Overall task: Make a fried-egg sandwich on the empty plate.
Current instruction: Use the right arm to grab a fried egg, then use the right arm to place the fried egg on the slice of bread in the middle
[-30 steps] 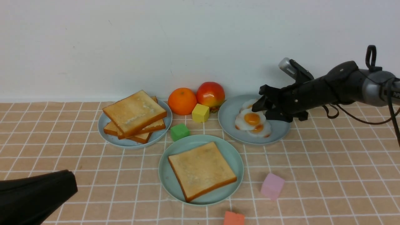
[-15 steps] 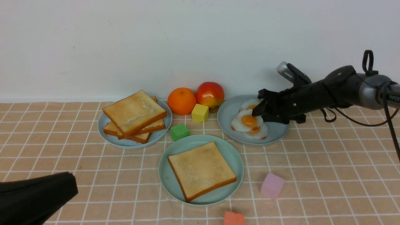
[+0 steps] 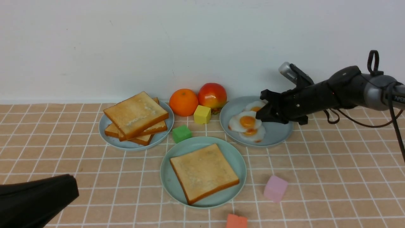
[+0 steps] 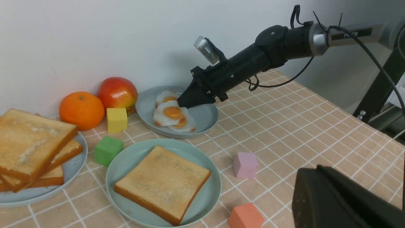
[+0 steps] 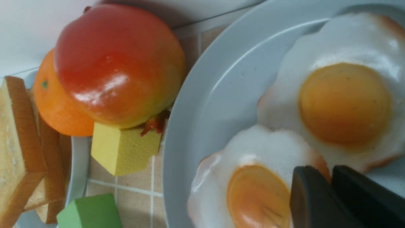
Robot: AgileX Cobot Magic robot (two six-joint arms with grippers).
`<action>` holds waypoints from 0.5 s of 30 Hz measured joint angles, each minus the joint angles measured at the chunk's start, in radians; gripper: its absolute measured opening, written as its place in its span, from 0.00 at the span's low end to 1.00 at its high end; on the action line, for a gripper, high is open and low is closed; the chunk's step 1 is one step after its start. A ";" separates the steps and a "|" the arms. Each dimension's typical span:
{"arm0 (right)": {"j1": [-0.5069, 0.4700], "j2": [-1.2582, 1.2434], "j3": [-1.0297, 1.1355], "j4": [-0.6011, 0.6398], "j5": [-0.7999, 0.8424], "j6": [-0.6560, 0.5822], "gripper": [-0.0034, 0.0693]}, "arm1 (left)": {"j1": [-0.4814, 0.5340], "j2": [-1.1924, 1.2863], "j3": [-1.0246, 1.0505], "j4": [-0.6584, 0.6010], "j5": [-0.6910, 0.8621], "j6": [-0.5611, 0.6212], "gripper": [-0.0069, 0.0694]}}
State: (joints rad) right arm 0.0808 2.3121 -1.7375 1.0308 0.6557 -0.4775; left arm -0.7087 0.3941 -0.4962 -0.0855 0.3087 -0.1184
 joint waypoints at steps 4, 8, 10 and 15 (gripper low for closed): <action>0.000 -0.036 0.000 -0.018 0.014 -0.014 0.14 | 0.000 0.000 0.000 0.000 0.000 0.000 0.08; -0.009 -0.068 0.000 -0.025 0.026 -0.016 0.14 | 0.000 0.000 0.000 0.007 0.000 0.000 0.08; -0.028 -0.108 0.000 -0.028 0.061 -0.017 0.14 | 0.000 0.000 0.000 0.022 0.003 0.000 0.09; -0.059 -0.179 0.000 -0.041 0.167 -0.025 0.14 | 0.000 0.000 0.000 0.060 0.022 0.000 0.09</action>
State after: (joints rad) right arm 0.0219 2.1334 -1.7375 0.9894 0.8228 -0.5027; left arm -0.7087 0.3941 -0.4962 -0.0251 0.3311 -0.1184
